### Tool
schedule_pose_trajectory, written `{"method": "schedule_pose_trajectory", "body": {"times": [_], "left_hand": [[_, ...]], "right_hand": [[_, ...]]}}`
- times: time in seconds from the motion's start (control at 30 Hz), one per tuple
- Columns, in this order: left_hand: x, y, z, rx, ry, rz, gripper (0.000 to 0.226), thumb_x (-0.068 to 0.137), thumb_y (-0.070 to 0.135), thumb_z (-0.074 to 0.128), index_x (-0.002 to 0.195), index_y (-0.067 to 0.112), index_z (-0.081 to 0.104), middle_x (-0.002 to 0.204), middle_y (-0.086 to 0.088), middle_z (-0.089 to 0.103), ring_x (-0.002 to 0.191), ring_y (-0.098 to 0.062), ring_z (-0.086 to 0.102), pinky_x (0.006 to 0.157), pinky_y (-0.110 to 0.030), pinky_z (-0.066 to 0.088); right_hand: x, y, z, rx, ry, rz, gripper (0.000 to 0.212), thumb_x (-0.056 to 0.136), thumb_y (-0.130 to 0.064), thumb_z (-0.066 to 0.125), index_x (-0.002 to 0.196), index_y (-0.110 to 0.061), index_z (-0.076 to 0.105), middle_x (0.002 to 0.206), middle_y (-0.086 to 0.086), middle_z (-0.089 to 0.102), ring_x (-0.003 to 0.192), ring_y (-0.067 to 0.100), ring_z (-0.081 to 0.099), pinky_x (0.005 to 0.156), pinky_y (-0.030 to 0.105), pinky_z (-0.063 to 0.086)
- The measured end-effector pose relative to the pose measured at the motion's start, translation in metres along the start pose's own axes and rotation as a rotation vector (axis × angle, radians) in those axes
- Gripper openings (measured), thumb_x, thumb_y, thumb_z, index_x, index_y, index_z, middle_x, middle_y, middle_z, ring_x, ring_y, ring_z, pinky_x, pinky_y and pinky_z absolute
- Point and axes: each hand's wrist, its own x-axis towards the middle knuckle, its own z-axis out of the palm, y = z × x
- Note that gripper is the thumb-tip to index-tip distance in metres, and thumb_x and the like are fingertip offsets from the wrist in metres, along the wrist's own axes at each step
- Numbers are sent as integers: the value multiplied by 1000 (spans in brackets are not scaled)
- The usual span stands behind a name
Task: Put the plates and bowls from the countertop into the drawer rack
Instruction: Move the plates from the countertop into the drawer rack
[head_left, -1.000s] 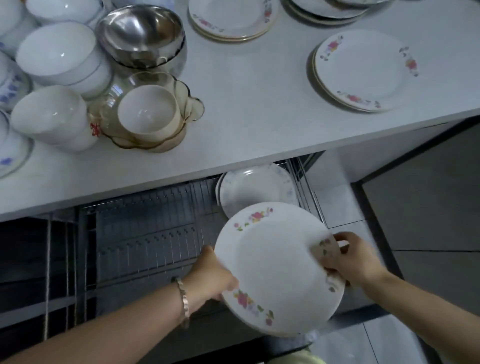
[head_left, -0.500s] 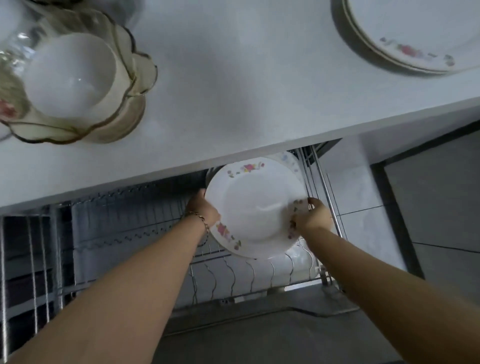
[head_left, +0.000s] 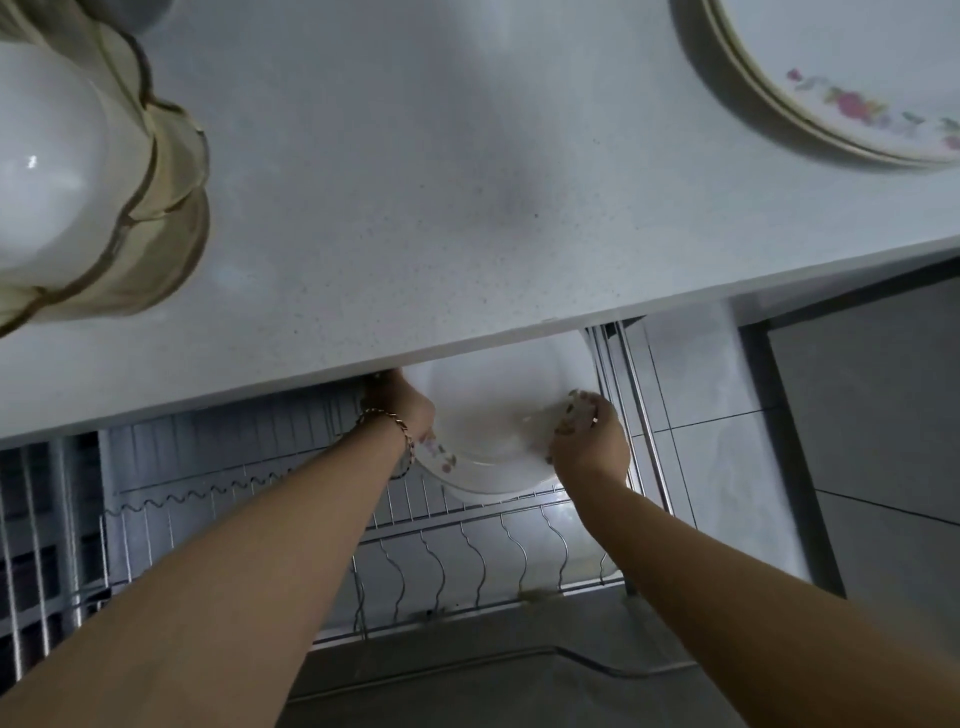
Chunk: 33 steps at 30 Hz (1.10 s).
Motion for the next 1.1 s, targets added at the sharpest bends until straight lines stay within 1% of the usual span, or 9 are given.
{"method": "schedule_pose_trajectory", "body": {"times": [0.1, 0.23, 0.33, 0.47, 0.63, 0.8, 0.93, 1.03, 1.1], "left_hand": [[5, 0, -3, 12, -13, 14, 77, 61, 9, 48, 137, 12, 38, 137, -16, 48, 122, -38, 50, 99, -51, 46], [1, 3, 1, -198, -22, 65, 72, 74, -3, 48, 142, 10, 28, 133, -19, 48, 114, -36, 54, 91, -38, 51], [-3, 1, 10, -360, -1, 94, 85, 73, -7, 52, 146, 21, 19, 140, -9, 42, 113, -30, 53, 73, -26, 50], [-8, -6, 12, -451, 10, 130, 86, 67, -12, 51, 144, 20, 26, 140, -10, 44, 124, -30, 49, 93, -35, 50], [-43, -5, -8, -185, -37, -27, 69, 72, 2, 58, 137, 6, 35, 135, -15, 49, 122, -34, 51, 92, -31, 49], [-134, 26, -42, 88, -208, 299, 30, 87, 9, 48, 114, 5, 60, 118, -16, 64, 108, -30, 62, 91, -30, 52], [-202, 73, -77, 197, -258, 526, 17, 87, 8, 43, 84, 13, 59, 81, -18, 56, 71, -23, 52, 63, -28, 43], [-227, 123, -100, 201, -200, 633, 18, 89, 10, 43, 87, 15, 61, 86, -11, 56, 76, -19, 52, 68, -25, 41], [-231, 160, -109, 99, -154, 615, 24, 89, 13, 47, 107, 12, 63, 103, -10, 66, 91, -25, 61, 78, -26, 46]], "right_hand": [[5, 7, 7, 19, 39, 17, 29, 84, -6, 46, 112, -12, 51, 112, 12, 60, 97, 36, 65, 82, 48, 56], [8, 11, 9, -75, -15, 95, 28, 92, -9, 44, 118, 1, 50, 114, 23, 61, 97, 34, 61, 67, 27, 42], [12, 15, 10, -103, 8, 70, 27, 94, -7, 42, 118, 3, 50, 115, 24, 62, 96, 36, 60, 63, 28, 41], [16, 16, 10, -120, 45, 55, 28, 94, -10, 43, 118, 0, 51, 115, 24, 63, 104, 38, 61, 81, 37, 49], [-3, 7, -2, -342, -79, 39, 34, 96, -17, 41, 124, 1, 50, 123, 20, 60, 112, 33, 59, 72, 26, 38], [-53, -19, -49, -573, -355, -128, 35, 91, -15, 48, 120, 0, 60, 110, 17, 65, 85, 24, 55, 58, 21, 43], [-93, -64, -119, -618, -359, -290, 35, 90, -19, 52, 120, -4, 61, 119, 16, 66, 107, 29, 63, 90, 30, 49], [-100, -102, -179, -601, -260, -405, 34, 91, -20, 51, 123, -9, 59, 123, 12, 64, 112, 26, 61, 98, 32, 48], [-90, -129, -219, -548, -153, -461, 31, 91, -19, 51, 119, -10, 62, 119, 11, 66, 109, 25, 63, 91, 28, 48]]}}
